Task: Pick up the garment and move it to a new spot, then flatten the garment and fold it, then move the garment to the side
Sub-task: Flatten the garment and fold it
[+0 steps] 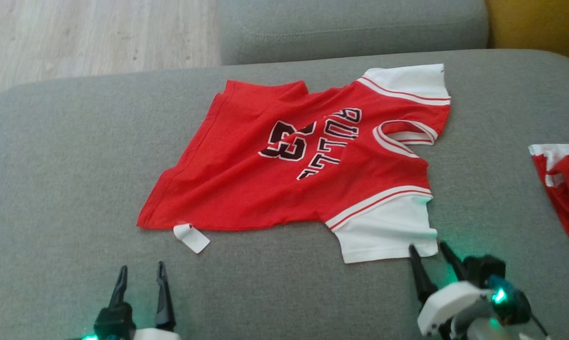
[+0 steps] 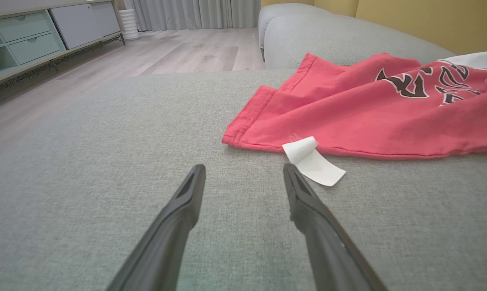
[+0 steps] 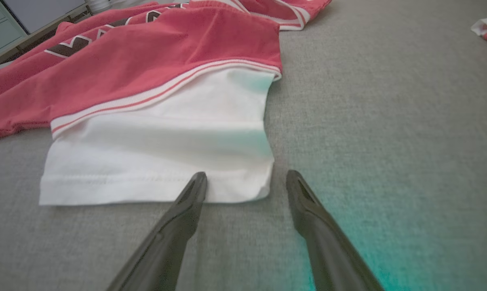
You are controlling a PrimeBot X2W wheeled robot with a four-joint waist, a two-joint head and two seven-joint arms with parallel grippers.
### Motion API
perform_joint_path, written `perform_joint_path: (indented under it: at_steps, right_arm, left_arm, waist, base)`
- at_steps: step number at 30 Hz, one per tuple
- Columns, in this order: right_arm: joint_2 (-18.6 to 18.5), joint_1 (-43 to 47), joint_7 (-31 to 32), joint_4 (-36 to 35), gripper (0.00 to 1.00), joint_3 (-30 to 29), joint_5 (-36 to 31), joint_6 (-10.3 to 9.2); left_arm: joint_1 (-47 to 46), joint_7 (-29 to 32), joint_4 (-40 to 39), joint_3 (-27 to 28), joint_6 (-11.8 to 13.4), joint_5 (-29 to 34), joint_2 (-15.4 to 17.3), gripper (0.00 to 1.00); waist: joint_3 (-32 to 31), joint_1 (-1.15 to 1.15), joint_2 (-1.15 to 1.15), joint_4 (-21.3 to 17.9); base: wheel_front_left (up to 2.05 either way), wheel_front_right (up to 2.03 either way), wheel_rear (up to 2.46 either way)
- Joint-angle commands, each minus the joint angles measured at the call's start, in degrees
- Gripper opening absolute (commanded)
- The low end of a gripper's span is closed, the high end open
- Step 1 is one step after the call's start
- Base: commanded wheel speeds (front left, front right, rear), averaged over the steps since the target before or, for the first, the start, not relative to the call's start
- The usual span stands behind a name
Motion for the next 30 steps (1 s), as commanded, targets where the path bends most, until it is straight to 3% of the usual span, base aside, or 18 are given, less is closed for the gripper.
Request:
perform_joint_path:
  at_steps: [1,7,8,9,10,14,21,30]
  right_arm:
    - [-0.2,-3.47,-0.63,-0.06,1.0,0.75,0.61,-0.05]
    - [-0.2,-4.29,-0.63,5.17,1.0,1.95,2.02,-0.05]
    - [-0.2,-4.48,-0.59,6.81,0.77,2.56,1.84,-0.05]
    - [-0.2,-4.73,-0.58,8.21,0.14,2.86,1.87,-0.05]
    - [-0.2,-4.94,-0.58,9.43,0.0,3.01,1.95,-0.05]
    - [-1.37,-5.06,-0.61,11.73,0.0,1.36,1.9,-0.05]
    - [-7.44,-1.21,-0.62,5.25,0.0,-3.09,1.56,-0.05]
    - [-8.68,-0.12,-0.63,-1.16,0.0,-3.35,2.65,-0.05]
  left_arm:
    - [-2.87,-0.29,-1.3,0.79,0.23,-0.36,-0.02,1.0]
    - [-3.13,-0.29,-1.16,0.56,0.43,-0.5,-0.02,1.0]
    - [-3.15,-0.29,-1.14,0.63,0.44,-0.49,-0.02,1.0]
    - [-3.18,-0.29,-1.12,0.7,0.45,-0.47,-0.02,1.0]
    - [-3.2,-0.29,-1.11,0.76,0.45,-0.46,-0.02,1.0]
    - [-3.63,-0.29,-0.94,1.24,0.48,-0.73,-0.02,1.0]
    - [-7.1,-0.29,0.74,3.4,0.15,-2.38,-0.02,1.0]
    - [-10.82,-0.29,8.68,1.44,-6.82,-7.15,-0.03,1.0]
  waist:
    - [0.69,0.0,0.0,0.7]
    - [1.25,0.0,0.0,1.22]
    - [1.35,0.0,0.0,1.24]
    - [1.45,0.0,0.0,1.22]
    - [1.49,0.0,0.0,1.16]
    - [1.94,0.0,0.0,0.31]
    - [3.71,0.0,0.0,-2.58]
    - [5.75,0.0,0.0,-5.91]
  base:
    - [0.0,0.0,0.0]
    - [0.0,0.0,0.0]
    - [0.0,0.0,0.0]
    - [0.0,0.0,0.0]
    - [0.0,0.0,0.0]
    - [0.0,0.0,0.0]
    - [0.0,0.0,0.0]
    - [0.0,0.0,0.0]
